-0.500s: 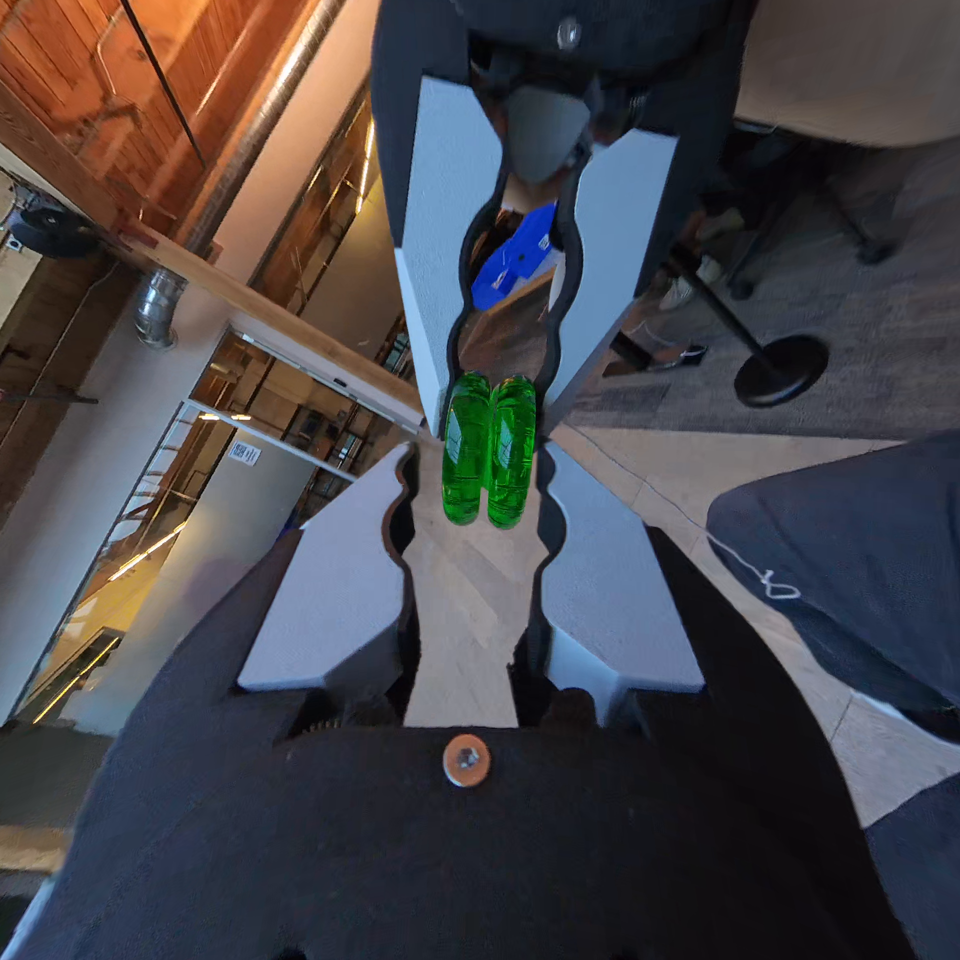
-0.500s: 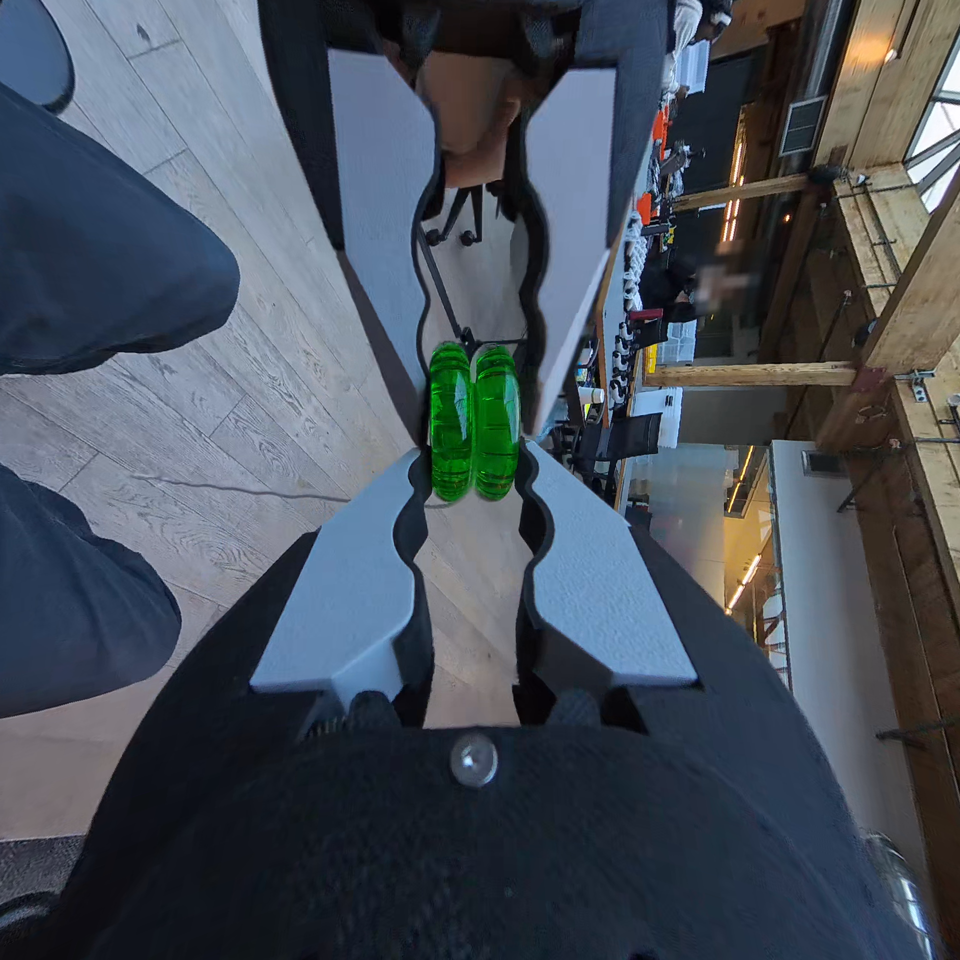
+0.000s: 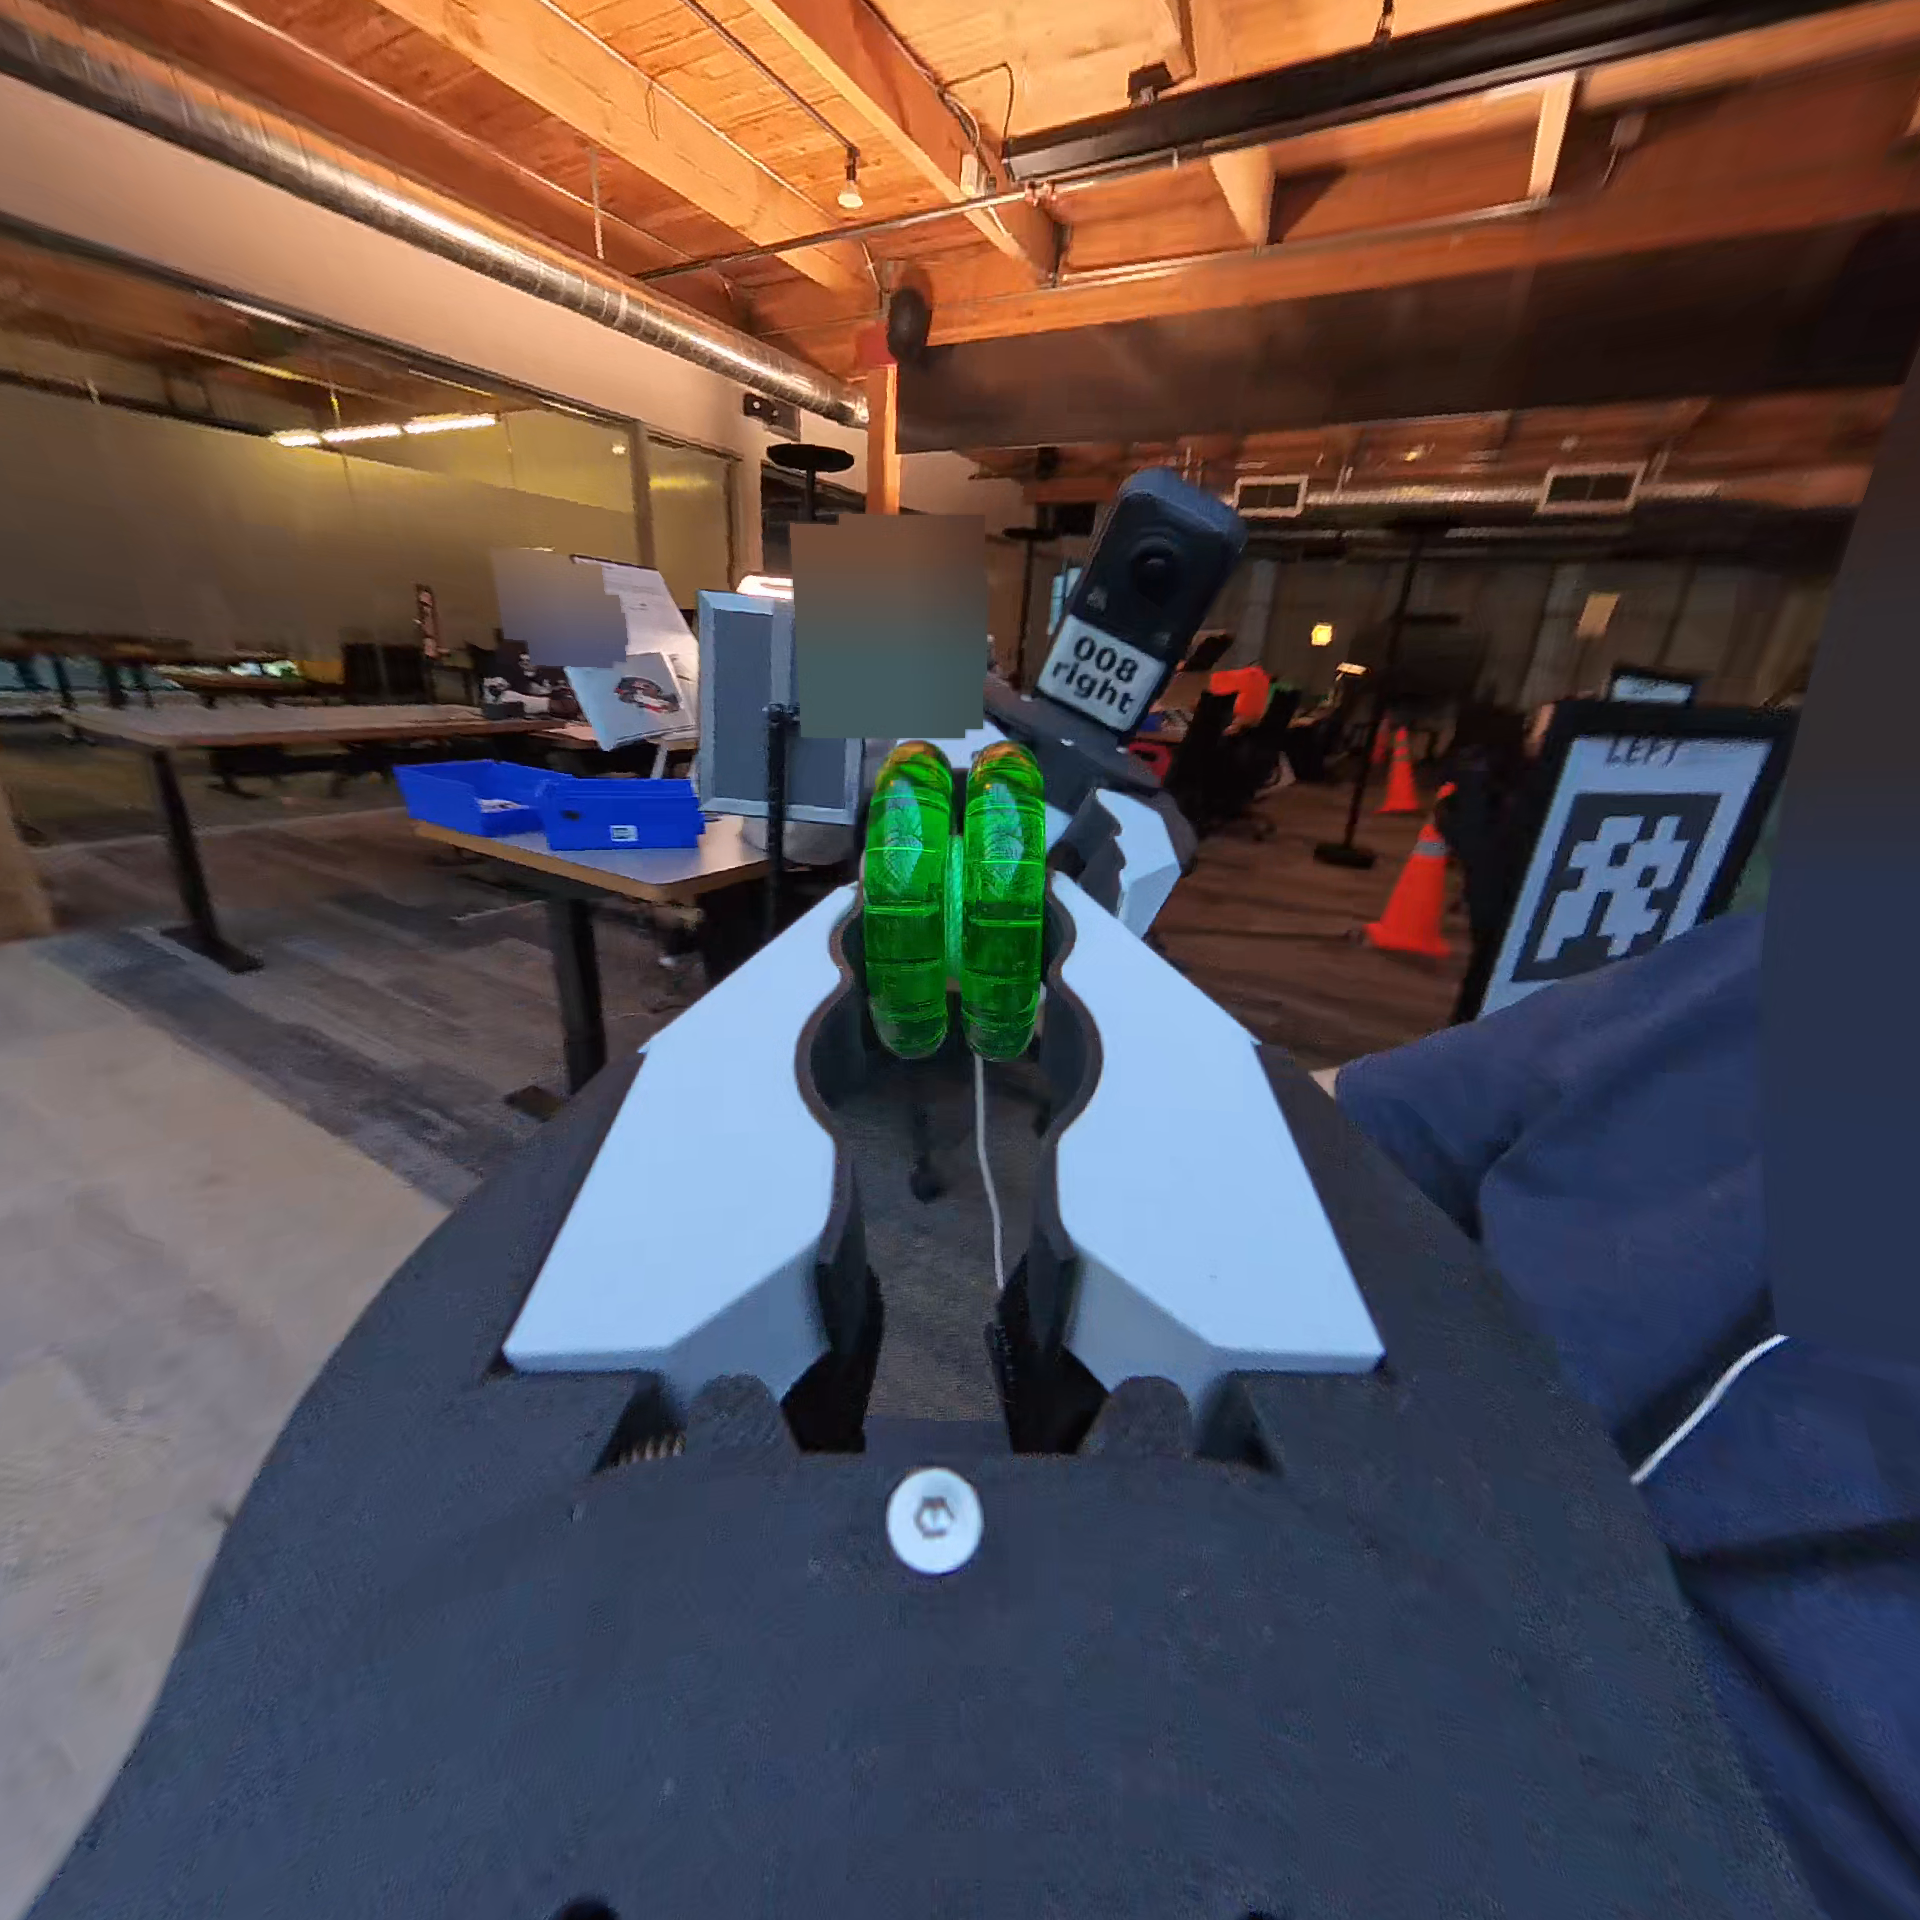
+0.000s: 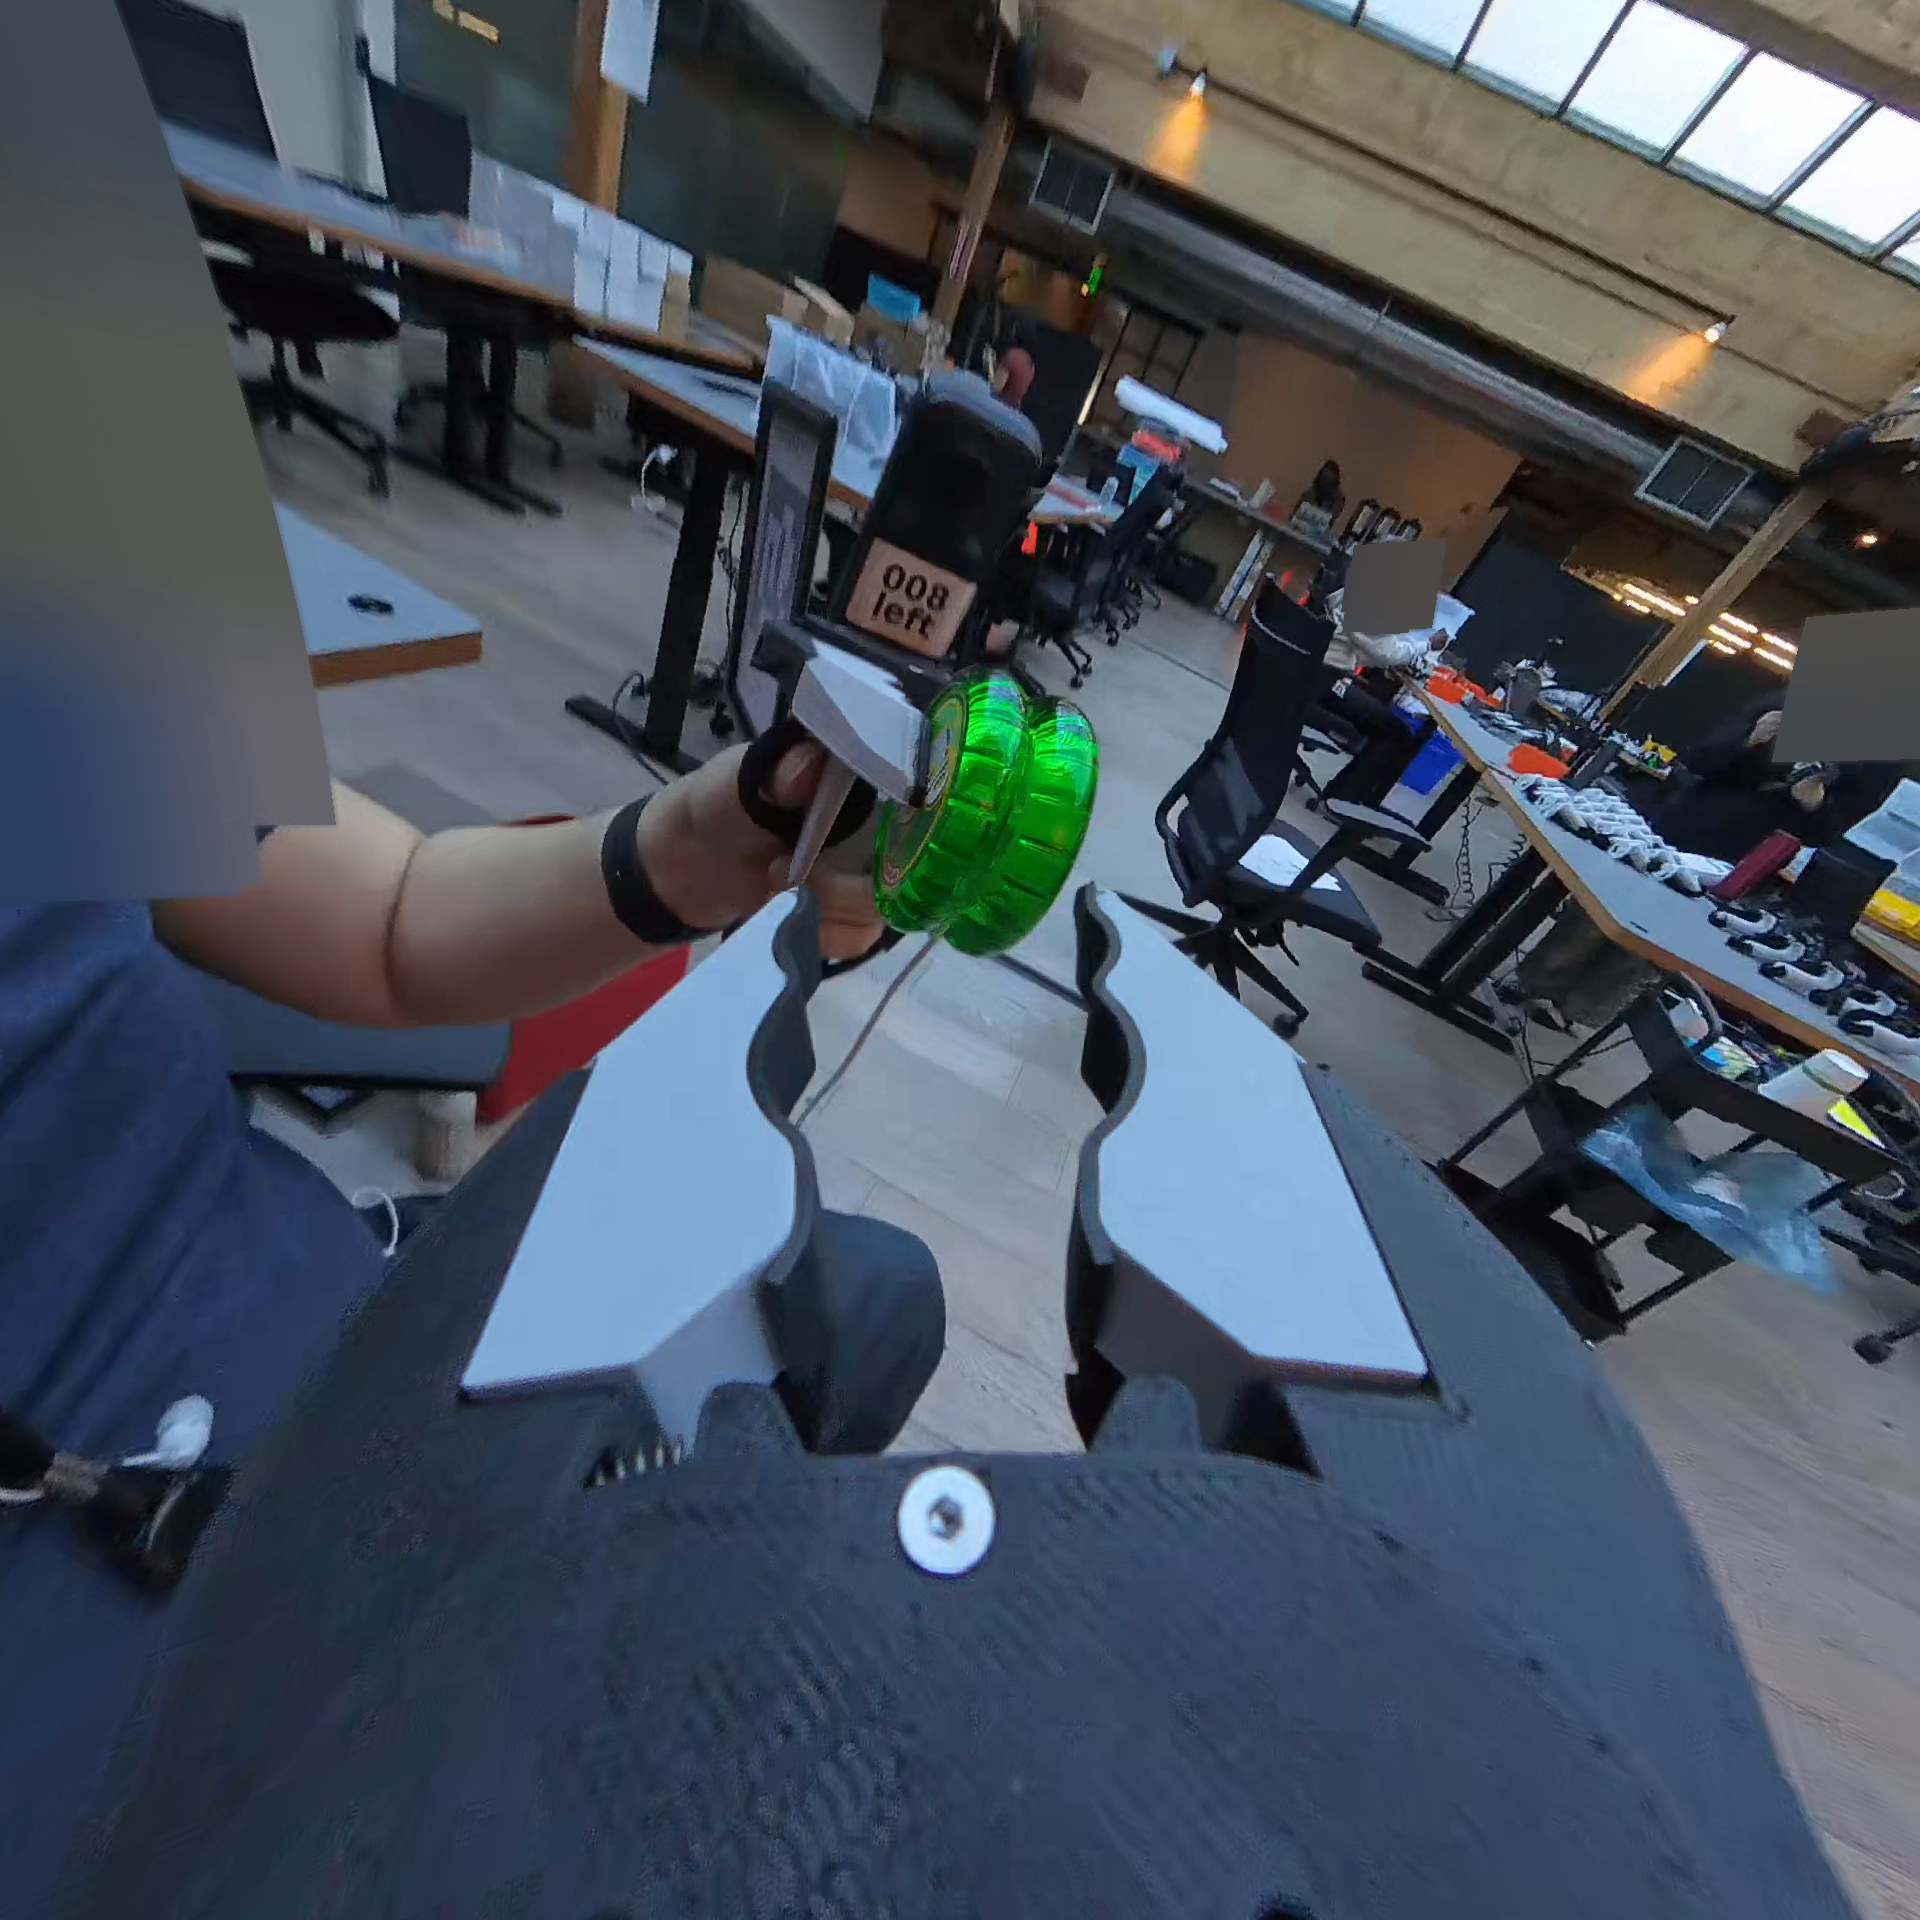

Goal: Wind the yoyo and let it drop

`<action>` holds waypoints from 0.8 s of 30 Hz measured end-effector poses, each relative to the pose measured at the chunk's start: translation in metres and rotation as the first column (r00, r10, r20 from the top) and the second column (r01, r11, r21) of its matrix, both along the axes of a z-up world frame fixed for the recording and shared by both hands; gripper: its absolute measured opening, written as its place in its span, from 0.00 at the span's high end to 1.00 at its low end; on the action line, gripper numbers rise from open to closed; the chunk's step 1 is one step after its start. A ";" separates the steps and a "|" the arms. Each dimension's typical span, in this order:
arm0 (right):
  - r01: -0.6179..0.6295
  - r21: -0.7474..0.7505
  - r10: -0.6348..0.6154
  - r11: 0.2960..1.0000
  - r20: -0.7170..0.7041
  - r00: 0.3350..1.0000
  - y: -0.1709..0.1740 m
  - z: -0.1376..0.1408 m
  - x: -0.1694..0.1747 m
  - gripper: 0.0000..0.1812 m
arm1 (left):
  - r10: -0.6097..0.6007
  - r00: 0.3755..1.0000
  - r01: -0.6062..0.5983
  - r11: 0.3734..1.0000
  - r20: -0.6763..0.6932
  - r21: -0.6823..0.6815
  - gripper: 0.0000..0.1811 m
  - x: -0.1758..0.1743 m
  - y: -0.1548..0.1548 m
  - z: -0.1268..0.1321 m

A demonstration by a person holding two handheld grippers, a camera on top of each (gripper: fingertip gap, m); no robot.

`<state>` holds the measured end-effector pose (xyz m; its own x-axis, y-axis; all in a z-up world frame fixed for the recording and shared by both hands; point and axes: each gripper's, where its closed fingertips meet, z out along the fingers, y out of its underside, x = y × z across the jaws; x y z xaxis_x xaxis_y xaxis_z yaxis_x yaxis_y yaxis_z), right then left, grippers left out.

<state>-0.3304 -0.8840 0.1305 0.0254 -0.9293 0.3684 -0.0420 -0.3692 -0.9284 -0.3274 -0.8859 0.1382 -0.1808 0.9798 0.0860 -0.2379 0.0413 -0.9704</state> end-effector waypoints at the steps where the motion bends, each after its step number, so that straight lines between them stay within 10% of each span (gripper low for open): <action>1: 0.002 0.016 -0.003 1.000 0.033 0.999 -0.002 0.001 0.002 0.72 | -0.032 0.999 0.033 0.998 -0.036 0.052 0.84 0.001 -0.002 0.000; 10: -0.040 0.340 0.053 0.940 -0.029 0.998 -0.024 -0.005 0.015 0.83 | -0.068 0.966 0.106 0.984 -0.248 0.144 0.84 0.002 -0.018 -0.003; 16: 0.014 0.411 0.139 0.912 -0.340 0.930 -0.034 -0.008 0.000 0.84 | -0.010 0.998 0.008 0.999 0.070 0.037 0.75 -0.007 -0.026 -0.014; 24: 0.154 0.344 0.138 0.926 -0.690 0.711 -0.040 -0.002 -0.019 0.84 | 0.036 0.874 -0.021 0.999 0.484 -0.036 0.80 -0.017 -0.038 -0.018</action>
<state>-0.3492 -0.9235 0.1282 0.1276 -0.9865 -0.1030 -0.7238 -0.0217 -0.6896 -0.3446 -0.9241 0.1204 -0.2205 0.9742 -0.0474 0.2619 0.0123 -0.9650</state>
